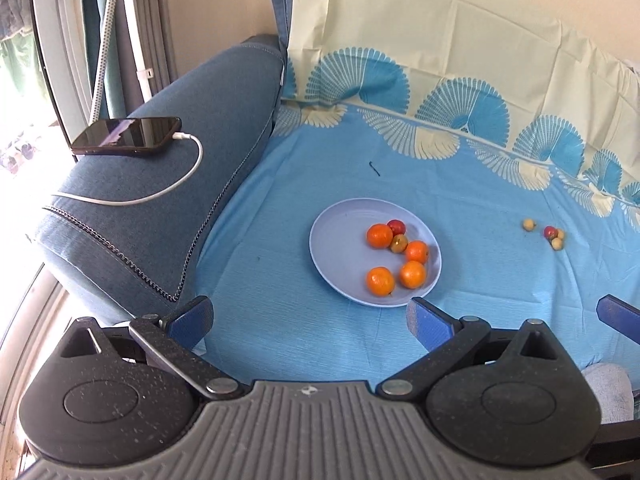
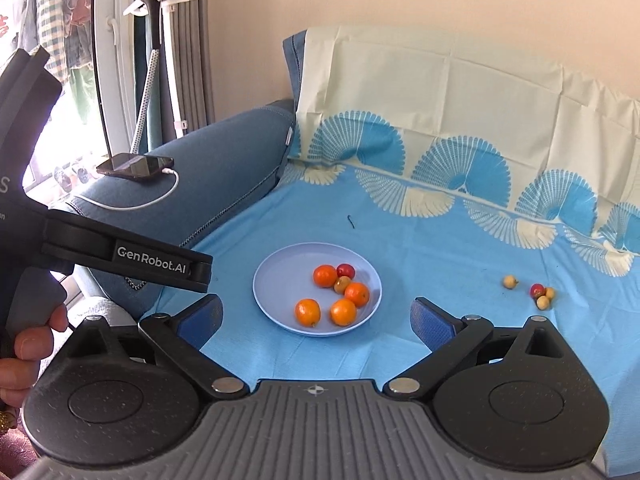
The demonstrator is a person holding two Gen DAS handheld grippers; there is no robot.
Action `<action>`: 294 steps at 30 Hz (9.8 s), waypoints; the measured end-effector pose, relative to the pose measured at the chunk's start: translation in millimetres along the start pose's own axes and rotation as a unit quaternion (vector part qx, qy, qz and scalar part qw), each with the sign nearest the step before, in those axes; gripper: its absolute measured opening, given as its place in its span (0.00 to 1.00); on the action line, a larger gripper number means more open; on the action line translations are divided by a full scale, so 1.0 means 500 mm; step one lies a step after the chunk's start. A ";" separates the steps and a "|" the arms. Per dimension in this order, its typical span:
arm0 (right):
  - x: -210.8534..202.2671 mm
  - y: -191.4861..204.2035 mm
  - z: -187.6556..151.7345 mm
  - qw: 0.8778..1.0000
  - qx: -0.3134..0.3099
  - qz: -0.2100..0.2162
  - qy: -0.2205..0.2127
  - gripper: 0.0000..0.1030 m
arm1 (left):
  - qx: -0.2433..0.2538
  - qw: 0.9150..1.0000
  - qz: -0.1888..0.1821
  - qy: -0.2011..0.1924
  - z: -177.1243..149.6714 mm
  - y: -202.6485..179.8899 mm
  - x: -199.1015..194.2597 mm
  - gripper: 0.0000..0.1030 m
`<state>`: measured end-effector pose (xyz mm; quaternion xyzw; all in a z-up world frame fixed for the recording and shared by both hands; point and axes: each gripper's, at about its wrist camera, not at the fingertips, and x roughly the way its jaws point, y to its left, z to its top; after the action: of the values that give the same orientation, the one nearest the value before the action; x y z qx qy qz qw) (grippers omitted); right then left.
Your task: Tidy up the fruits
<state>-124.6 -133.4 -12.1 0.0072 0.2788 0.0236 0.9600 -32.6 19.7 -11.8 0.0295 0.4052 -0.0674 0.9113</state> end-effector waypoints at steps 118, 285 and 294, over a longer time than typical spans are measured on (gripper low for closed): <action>0.172 -0.515 -0.097 0.975 0.177 -0.136 0.006 0.25 | 0.180 0.971 -0.123 0.097 0.138 -0.488 0.268 0.27; -0.020 -0.004 -0.021 0.999 0.014 -0.034 -0.009 0.99 | 0.040 0.999 0.011 0.027 -0.006 -0.033 0.010 1.00; -0.017 0.000 -0.021 0.999 0.014 -0.032 -0.007 0.99 | 0.039 0.999 0.011 0.030 -0.006 -0.030 0.014 1.00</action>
<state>-137.4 -134.0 -16.5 0.0115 0.2729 -0.0111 0.9619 -32.2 4.5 -18.9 0.0718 0.4294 -0.0723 0.8974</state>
